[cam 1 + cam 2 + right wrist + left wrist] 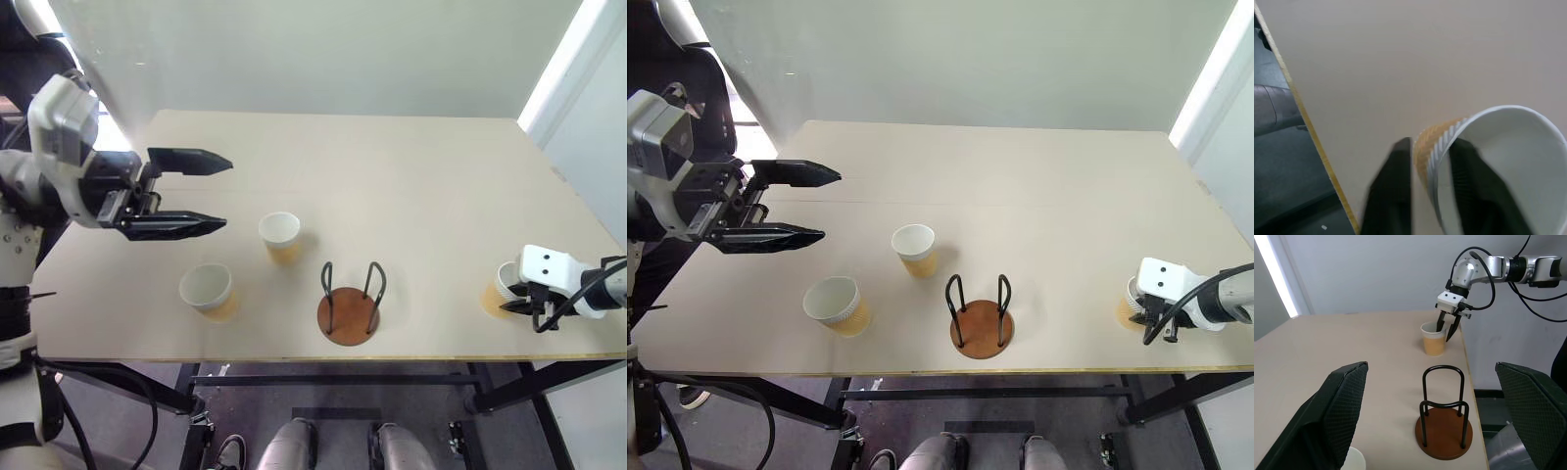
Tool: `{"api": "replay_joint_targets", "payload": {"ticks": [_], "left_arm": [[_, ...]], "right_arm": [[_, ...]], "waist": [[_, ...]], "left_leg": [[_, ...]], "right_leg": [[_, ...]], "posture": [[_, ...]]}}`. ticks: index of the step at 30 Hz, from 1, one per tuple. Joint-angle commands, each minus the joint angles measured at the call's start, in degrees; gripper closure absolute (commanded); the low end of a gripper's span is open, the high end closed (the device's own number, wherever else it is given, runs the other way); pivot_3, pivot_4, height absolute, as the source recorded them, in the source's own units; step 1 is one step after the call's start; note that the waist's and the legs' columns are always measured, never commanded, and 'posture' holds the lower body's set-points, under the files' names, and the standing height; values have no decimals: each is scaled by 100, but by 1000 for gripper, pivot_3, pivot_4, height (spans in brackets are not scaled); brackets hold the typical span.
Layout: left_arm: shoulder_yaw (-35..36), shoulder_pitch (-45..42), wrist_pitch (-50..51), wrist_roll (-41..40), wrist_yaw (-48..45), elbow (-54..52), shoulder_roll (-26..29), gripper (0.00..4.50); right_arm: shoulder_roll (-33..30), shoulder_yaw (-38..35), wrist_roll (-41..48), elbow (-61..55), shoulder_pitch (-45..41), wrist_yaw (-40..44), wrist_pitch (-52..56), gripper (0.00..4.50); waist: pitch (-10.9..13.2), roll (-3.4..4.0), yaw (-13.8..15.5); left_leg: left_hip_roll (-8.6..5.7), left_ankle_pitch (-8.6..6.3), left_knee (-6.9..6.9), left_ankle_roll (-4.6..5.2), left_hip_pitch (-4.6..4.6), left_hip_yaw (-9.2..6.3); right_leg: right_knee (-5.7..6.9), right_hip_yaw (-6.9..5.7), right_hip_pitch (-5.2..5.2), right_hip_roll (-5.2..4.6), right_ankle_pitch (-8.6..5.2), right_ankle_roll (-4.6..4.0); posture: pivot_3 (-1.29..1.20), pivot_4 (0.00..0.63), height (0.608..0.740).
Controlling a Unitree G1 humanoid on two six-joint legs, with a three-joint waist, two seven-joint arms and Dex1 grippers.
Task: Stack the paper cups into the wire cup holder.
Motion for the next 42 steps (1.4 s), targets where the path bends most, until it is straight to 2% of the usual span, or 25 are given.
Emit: {"api": "replay_joint_targets", "payload": {"ticks": [1,6,11,13,17,21,27,42], "left_arm": [[229,0,31,25,5,-195,142,0],[261,47,31,54,-39,-151,232,0],[337,388,-79,246,-57,53,266,0],[350,419,-71,242,-56,16,247,0],[242,350,-120,294,-107,32,183,0],[153,310,-151,382,-188,47,135,0],[170,356,-158,468,-248,59,141,0],[243,484,-109,456,-235,-38,200,0]], "right_arm": [[-42,-45,-82,-15,-124,19,-100,4478],[-249,-468,194,-399,-76,248,0,4478],[-400,-1334,1231,-1409,-428,586,683,4478],[-355,-1485,1875,-1755,-1111,534,1057,4478],[678,-987,3329,-2246,-3234,-365,2192,4478],[1351,-234,3336,-2501,-3886,-1003,2714,4478],[1950,625,3072,-2678,-3909,-1514,3008,4478],[2009,892,3330,-3056,-3531,-1457,3282,4478]], "waist": [[0,0,0],[1,1,-1],[2,4,-19],[2,4,-30],[-3,-6,-62],[-6,-19,-61],[-2,-12,-34],[-3,-14,-35]], "left_leg": [[0,0,-1,0,0,0],[0,-3,-2,-4,-1,0],[1,-8,-16,-14,2,1],[3,-9,-18,-17,2,0],[2,-9,-26,-17,0,0],[16,3,-29,4,19,-12],[24,12,-30,24,7,-20],[27,-5,-28,9,6,-19]], "right_leg": [[1,0,0,0,0,0],[-1,0,-1,0,-1,-2],[2,0,-7,2,-14,-17],[3,0,-9,4,-19,-22],[2,7,-19,15,-23,-31],[5,4,-12,33,-38,-56],[14,-7,-30,33,-44,-67],[24,-8,-34,34,-49,-79]], "posture": [[0,150,740],[0,150,740],[0,150,740],[0,150,740],[0,150,740],[0,150,740],[0,150,740],[0,150,740]]}}
